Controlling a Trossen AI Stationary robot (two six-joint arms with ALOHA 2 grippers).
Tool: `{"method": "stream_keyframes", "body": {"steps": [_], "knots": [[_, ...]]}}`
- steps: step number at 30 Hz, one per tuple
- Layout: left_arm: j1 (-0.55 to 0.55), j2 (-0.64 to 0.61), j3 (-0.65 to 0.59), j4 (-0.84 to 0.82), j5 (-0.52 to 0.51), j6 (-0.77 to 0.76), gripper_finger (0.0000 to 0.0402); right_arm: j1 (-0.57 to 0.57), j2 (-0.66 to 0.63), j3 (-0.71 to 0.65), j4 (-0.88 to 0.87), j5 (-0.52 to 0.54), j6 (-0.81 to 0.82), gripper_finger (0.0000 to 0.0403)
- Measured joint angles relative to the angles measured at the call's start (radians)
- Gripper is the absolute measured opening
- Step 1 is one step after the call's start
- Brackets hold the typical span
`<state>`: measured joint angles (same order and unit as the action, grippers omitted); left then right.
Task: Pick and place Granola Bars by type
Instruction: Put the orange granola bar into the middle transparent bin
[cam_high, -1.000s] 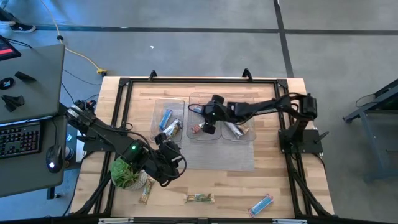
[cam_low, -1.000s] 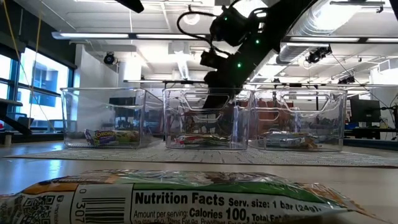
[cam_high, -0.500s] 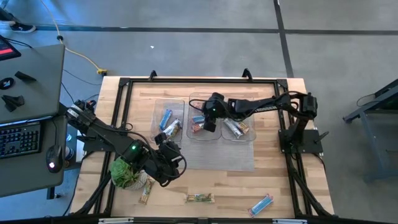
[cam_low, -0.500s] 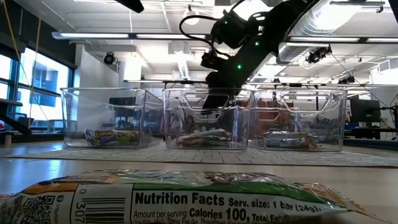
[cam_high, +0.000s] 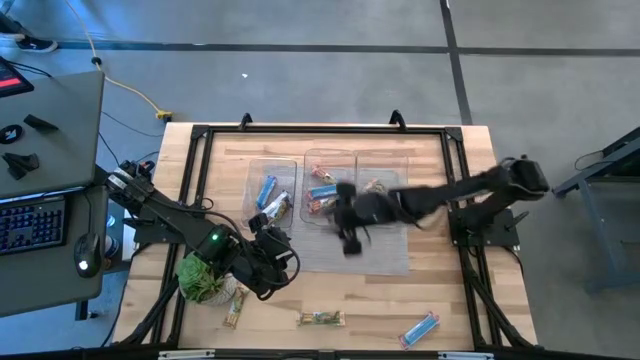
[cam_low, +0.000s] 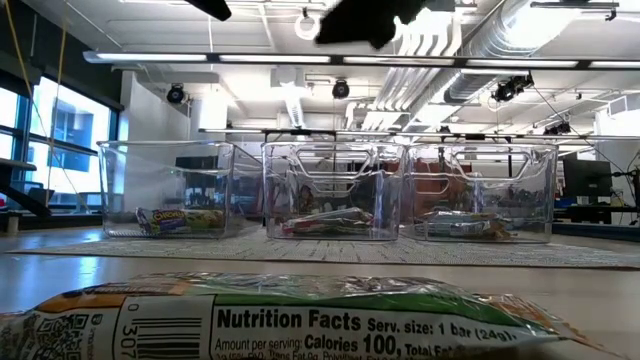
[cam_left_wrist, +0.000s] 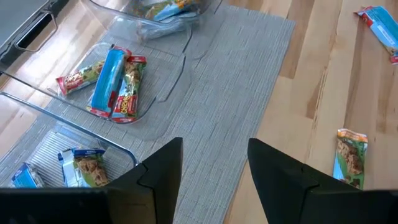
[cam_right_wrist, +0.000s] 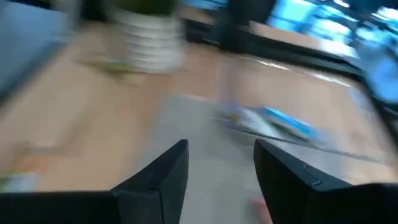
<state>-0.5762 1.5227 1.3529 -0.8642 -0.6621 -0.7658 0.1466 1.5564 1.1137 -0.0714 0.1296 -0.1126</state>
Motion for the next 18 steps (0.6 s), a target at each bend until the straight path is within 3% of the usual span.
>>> {"method": "stream_keyframes", "body": {"steps": [9,18], "knots": [[0.0,0.0,0.0,0.001,0.005,-0.002,0.0176,0.357,0.104,-0.001,-0.014,0.127,0.185,0.0168],[0.0,0.0,0.0,0.002,0.006,-0.002,0.0176,0.5,0.361,-0.005,0.133,0.093,0.436,0.0168]]}}
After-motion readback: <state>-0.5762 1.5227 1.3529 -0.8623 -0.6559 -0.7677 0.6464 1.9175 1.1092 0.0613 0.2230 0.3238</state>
